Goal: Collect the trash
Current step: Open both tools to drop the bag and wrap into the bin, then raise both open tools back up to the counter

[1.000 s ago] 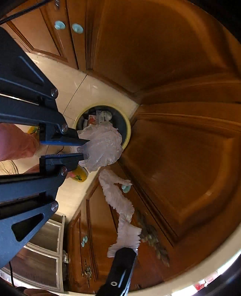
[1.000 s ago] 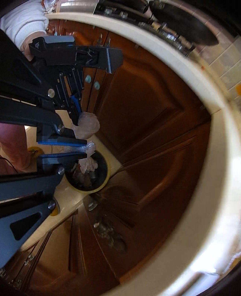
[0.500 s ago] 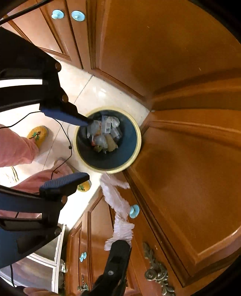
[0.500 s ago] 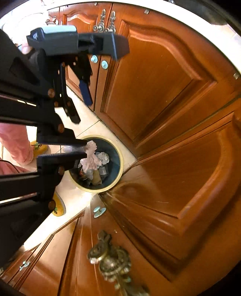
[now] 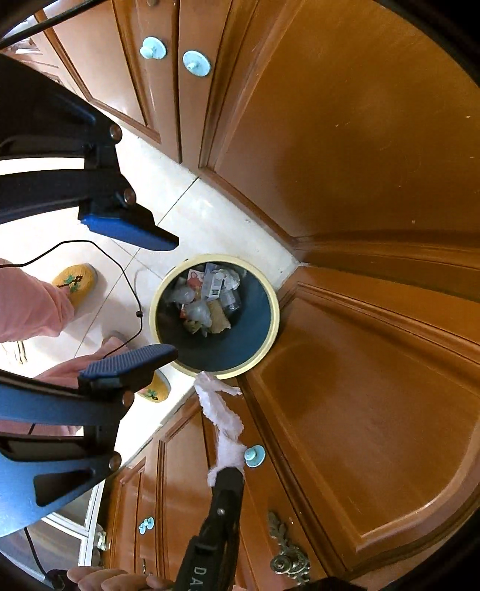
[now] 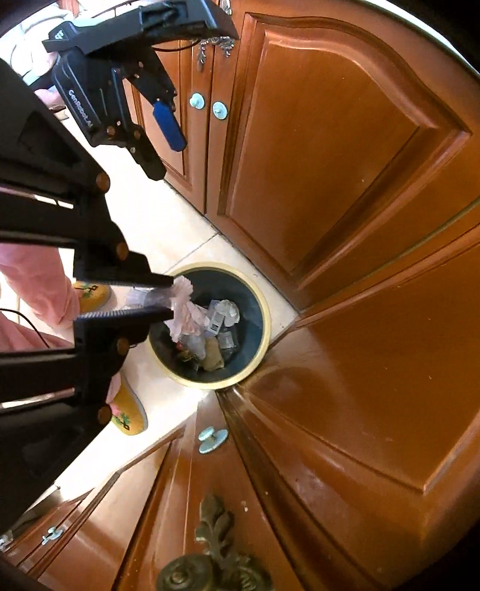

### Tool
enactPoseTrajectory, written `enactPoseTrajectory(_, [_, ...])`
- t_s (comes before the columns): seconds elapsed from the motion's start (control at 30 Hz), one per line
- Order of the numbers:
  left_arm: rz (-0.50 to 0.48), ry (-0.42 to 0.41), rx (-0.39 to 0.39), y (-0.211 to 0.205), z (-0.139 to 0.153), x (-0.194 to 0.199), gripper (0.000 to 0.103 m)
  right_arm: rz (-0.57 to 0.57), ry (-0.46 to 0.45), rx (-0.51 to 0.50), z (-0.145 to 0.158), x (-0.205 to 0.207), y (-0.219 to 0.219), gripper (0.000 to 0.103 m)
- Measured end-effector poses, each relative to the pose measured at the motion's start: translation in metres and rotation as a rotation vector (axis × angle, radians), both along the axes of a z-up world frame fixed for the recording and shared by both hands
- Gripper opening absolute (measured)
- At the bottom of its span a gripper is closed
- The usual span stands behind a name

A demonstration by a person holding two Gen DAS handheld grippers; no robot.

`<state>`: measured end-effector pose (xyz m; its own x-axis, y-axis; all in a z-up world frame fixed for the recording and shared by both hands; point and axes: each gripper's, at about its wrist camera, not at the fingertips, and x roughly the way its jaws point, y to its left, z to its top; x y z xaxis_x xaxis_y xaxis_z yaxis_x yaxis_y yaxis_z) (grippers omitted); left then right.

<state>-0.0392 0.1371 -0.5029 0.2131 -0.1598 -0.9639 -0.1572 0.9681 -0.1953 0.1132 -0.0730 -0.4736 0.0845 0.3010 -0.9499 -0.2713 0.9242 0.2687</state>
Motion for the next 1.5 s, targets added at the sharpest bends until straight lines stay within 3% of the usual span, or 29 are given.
enactPoseTrajectory(0.1, [0.006, -0.015, 0.007, 0.002, 0.008, -0.001, 0.051, -0.011, -0.004, 0.03, 0.004, -0.001, -0.001, 0.034])
enactPoseTrajectory(0.47, [0.035, -0.066, -0.008, 0.009, 0.042, -0.002, 0.052, -0.021, -0.067, -0.014, 0.032, -0.016, -0.007, 0.034])
enactPoseTrajectory(0.6, [0.033, -0.09, 0.0, 0.012, 0.073, -0.005, 0.065, -0.034, -0.077, -0.007, 0.051, -0.026, -0.012, 0.034])
enactPoseTrajectory(1.13, [-0.058, -0.278, -0.001, -0.011, 0.254, -0.027, 0.08, -0.047, -0.217, 0.046, 0.203, -0.092, -0.027, 0.034])
enactPoseTrajectory(1.5, [-0.148, -0.369, -0.002, -0.04, 0.321, -0.032, 0.082, -0.09, -0.356, 0.035, 0.282, -0.122, -0.052, 0.035])
